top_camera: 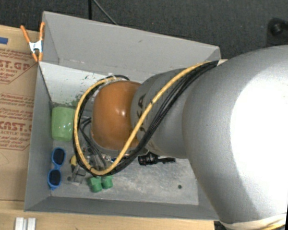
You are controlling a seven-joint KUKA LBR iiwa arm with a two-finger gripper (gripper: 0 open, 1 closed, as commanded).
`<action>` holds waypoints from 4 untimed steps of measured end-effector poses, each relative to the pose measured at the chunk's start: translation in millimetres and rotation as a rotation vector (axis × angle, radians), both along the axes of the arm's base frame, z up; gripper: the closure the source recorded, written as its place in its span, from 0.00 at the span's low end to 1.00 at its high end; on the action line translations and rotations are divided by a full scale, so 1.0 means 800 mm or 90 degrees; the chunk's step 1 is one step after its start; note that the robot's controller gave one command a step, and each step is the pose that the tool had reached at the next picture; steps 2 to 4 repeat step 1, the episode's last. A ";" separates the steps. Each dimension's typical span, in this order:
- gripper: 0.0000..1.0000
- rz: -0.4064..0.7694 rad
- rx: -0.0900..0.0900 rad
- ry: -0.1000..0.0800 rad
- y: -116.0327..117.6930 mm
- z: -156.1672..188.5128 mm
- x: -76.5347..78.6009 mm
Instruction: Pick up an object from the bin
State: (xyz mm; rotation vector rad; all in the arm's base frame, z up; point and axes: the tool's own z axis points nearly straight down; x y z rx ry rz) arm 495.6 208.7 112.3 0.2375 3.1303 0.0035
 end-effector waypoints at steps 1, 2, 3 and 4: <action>1.00 0.001 0.000 0.000 0.001 0.039 0.000; 1.00 0.001 0.000 0.000 0.001 0.039 0.000; 1.00 0.001 0.000 0.000 0.001 0.039 0.000; 1.00 0.001 0.000 0.000 0.001 0.039 0.000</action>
Offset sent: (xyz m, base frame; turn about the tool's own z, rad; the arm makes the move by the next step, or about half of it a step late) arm -0.0001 0.0000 0.0300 0.0000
